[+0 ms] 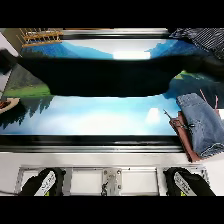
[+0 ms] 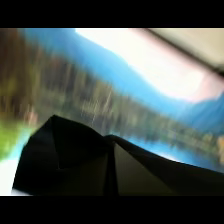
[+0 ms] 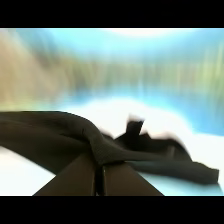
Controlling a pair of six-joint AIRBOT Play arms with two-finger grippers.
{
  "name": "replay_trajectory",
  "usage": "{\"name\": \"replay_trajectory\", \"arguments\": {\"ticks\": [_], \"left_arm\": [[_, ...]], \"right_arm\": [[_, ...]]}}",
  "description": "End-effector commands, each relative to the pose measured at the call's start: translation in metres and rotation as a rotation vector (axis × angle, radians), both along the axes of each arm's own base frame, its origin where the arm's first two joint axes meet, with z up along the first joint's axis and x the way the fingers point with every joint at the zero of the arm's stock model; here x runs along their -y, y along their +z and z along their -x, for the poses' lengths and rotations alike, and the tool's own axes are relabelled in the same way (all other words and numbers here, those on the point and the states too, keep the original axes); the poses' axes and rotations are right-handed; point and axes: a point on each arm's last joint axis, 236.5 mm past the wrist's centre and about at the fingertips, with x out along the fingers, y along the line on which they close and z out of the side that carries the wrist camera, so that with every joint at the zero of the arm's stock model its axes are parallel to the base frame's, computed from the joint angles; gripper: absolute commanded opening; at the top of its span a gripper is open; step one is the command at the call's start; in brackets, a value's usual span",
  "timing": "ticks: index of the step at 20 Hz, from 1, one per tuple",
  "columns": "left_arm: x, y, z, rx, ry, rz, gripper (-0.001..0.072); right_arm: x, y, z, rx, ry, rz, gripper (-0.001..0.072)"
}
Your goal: Fold the clothes and pants, and hang the long-sleeved shirts on hangers.
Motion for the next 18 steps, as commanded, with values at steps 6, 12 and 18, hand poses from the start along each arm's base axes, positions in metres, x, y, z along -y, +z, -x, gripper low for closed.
{"name": "replay_trajectory", "arguments": {"ticks": [6,12,18], "left_arm": [[0.051,0.213,0.205,0.599,0.094,-0.318,0.0006],[0.036,0.186,0.195,0.479,0.137,-0.287,0.0006],[-0.003,-0.015,0.06,-0.1,0.061,-0.08,0.0006]], "right_arm": [[-0.021,0.182,0.179,0.533,-0.052,0.178,0.0013],[0.014,0.143,0.175,0.309,-0.212,0.127,0.0013],[0.017,0.0,0.092,-0.285,-0.094,0.126,0.0012]]}}
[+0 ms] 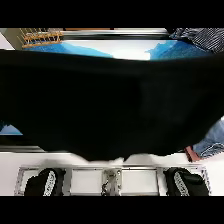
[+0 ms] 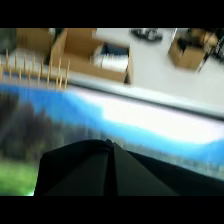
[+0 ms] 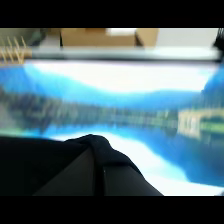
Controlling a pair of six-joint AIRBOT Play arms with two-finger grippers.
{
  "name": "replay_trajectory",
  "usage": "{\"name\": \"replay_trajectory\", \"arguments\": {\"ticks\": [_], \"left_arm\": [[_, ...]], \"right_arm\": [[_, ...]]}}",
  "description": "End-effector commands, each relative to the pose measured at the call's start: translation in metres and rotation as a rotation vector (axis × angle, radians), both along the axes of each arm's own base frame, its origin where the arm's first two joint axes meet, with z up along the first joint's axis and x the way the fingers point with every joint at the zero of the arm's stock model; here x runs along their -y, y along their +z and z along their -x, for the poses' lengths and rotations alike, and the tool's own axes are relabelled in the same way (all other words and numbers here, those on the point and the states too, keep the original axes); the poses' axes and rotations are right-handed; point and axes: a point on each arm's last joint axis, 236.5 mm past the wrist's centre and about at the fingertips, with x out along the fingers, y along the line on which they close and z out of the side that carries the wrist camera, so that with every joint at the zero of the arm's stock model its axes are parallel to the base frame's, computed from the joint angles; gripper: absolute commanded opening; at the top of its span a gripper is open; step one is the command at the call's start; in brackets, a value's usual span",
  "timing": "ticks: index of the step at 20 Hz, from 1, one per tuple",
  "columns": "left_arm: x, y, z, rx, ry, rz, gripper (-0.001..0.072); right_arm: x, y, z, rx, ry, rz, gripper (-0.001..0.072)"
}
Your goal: Fold the clothes and pants, and hang the long-sleeved shirts on hangers.
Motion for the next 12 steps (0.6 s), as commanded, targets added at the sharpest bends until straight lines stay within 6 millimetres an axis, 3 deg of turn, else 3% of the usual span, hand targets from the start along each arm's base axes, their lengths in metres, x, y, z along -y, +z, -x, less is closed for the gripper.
{"name": "replay_trajectory", "arguments": {"ticks": [1,4,6,9,12], "left_arm": [[-0.01,-0.126,-0.063,-0.321,-0.035,0.158,0.0006],[-0.001,-0.216,-0.108,-0.516,-0.079,0.214,0.0006],[0.005,-0.254,-0.138,-0.563,-0.089,0.226,0.0006],[0.006,-0.306,-0.179,-0.578,-0.068,0.237,0.0006],[0.001,-0.345,-0.201,-0.618,-0.048,0.254,0.0006]], "right_arm": [[0.006,-0.099,-0.045,-0.398,0.034,-0.019,0.0012],[0.008,-0.186,-0.096,-0.644,0.052,0.021,0.0012],[0.008,-0.249,-0.128,-0.771,0.051,0.06,0.0012],[0.007,-0.316,-0.179,-0.81,0.03,0.047,0.0012],[0.013,-0.356,-0.214,-0.786,-0.015,0.03,0.0012]]}}
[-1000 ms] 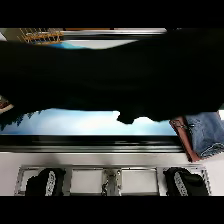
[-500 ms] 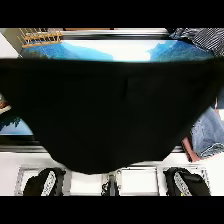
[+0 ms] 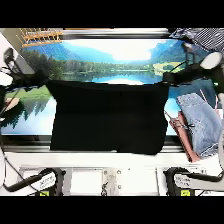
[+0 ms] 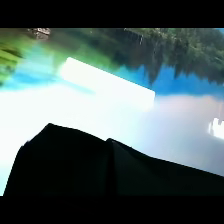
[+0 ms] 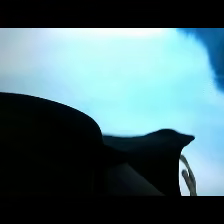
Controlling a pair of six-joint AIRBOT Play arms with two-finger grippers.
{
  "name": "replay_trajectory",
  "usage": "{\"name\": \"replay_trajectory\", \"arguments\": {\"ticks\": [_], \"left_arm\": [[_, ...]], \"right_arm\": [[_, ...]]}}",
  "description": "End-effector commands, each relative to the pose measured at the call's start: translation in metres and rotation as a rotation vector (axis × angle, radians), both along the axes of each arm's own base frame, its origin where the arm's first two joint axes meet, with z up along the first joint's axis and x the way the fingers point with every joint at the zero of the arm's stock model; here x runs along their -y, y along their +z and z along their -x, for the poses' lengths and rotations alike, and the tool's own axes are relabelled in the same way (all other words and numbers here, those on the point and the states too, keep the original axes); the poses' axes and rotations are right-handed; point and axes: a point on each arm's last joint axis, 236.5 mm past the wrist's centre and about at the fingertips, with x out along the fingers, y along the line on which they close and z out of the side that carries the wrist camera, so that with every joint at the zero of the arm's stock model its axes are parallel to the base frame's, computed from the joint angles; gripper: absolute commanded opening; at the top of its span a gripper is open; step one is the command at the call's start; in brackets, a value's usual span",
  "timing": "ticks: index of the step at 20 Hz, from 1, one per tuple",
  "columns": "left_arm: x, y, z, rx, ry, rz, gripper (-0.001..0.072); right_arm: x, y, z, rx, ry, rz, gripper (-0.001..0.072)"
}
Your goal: Fold the clothes and pants, and hang the long-sleeved shirts on hangers.
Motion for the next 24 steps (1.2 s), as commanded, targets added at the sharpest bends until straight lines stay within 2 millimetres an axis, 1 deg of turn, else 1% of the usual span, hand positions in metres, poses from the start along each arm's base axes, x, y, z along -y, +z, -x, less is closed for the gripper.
{"name": "replay_trajectory", "arguments": {"ticks": [1,2,4,6,8,10,12,13,14,16,18,20,21,22,23,24], "left_arm": [[-0.004,-0.049,-0.033,-0.039,0.018,0.007,0.0006],[-0.004,-0.053,-0.041,-0.047,0.014,0.01,0.0006],[-0.005,-0.054,-0.054,-0.058,0.0,0.014,0.0006],[-0.003,-0.052,-0.057,-0.077,-0.02,0.014,0.0006],[-0.003,-0.055,-0.05,-0.095,-0.023,0.015,0.0006],[-0.003,-0.07,-0.03,-0.133,-0.012,0.022,0.0006],[-0.002,-0.092,-0.002,-0.191,0.0,0.031,0.0006],[-0.006,-0.103,0.012,-0.216,0.014,0.03,0.0006],[-0.005,-0.116,0.026,-0.243,0.023,0.035,0.0006],[-0.006,-0.138,0.047,-0.279,0.036,0.028,0.0006],[-0.003,-0.156,0.06,-0.297,0.049,0.028,0.0006],[0.003,-0.166,0.066,-0.306,0.044,0.022,0.0006],[0.004,-0.169,0.068,-0.312,0.043,0.023,0.001],[0.005,-0.169,0.07,-0.322,0.038,0.028,0.0245],[0.005,-0.164,0.071,-0.326,0.031,0.028,0.0577],[0.002,-0.154,0.072,-0.326,0.03,0.031,0.0623]], "right_arm": [[0.007,-0.054,-0.046,0.029,-0.05,0.017,0.0012],[0.009,-0.055,-0.055,0.061,-0.065,0.019,0.0012],[0.012,-0.047,-0.068,0.121,-0.085,0.023,0.0012],[0.016,-0.044,-0.066,0.126,-0.083,0.038,0.0012],[0.021,-0.051,-0.054,0.085,-0.061,0.081,0.0012],[0.02,-0.065,-0.033,0.022,-0.041,0.102,0.0012],[0.02,-0.082,-0.009,-0.029,-0.033,0.114,0.0012],[0.02,-0.091,0.003,-0.056,-0.031,0.114,0.0012],[0.019,-0.103,0.016,-0.091,-0.028,0.114,0.0012],[0.017,-0.129,0.037,-0.151,-0.025,0.112,0.0013],[0.013,-0.148,0.047,-0.17,-0.029,0.108,0.0016],[0.005,-0.157,0.053,-0.195,-0.041,0.07,0.0019],[0.002,-0.159,0.055,-0.206,-0.042,0.056,0.0039],[0.0,-0.158,0.055,-0.209,-0.045,0.046,0.0205],[0.0,-0.154,0.055,-0.207,-0.042,0.046,0.0428],[0.002,-0.144,0.053,-0.192,-0.043,0.048,0.0489]]}}
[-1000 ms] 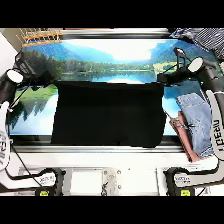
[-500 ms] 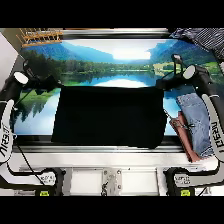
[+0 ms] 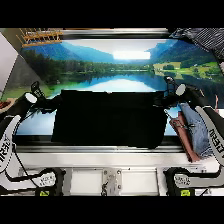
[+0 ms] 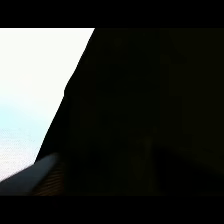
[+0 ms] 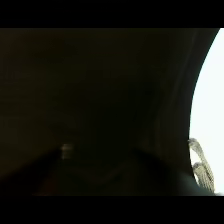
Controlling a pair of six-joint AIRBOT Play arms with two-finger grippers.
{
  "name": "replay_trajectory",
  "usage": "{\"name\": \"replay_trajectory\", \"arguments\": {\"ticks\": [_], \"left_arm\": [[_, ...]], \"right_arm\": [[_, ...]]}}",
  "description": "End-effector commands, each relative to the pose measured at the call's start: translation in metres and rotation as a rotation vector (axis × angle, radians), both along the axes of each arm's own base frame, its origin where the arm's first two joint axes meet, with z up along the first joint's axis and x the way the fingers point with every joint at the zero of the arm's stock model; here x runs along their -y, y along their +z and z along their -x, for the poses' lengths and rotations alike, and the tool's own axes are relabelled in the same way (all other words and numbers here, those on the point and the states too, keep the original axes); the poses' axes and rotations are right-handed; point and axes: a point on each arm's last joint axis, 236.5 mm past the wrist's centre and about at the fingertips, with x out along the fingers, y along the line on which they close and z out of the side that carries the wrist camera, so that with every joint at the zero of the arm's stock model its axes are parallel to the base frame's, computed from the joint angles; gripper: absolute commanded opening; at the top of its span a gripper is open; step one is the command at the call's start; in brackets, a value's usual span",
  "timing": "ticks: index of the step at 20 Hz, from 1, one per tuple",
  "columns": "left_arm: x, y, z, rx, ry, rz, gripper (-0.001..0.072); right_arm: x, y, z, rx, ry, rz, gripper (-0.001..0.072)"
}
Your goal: Fold the clothes and pants, and hang the long-sleeved shirts on hangers.
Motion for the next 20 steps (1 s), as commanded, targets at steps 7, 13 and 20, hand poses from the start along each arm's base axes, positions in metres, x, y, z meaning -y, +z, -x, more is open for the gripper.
{"name": "replay_trajectory", "arguments": {"ticks": [7,13,20], "left_arm": [[-0.067,0.071,0.101,-0.106,0.049,-0.109,0.0623],[-0.042,0.002,0.204,-0.297,0.178,0.006,0.0623],[0.004,-0.035,0.209,-0.327,0.274,0.22,0.0622]], "right_arm": [[0.051,0.128,0.029,0.202,-0.059,0.078,0.049],[0.048,0.167,0.037,0.306,-0.063,0.077,0.049],[0.047,0.161,0.039,0.292,-0.063,0.076,0.0489]]}}
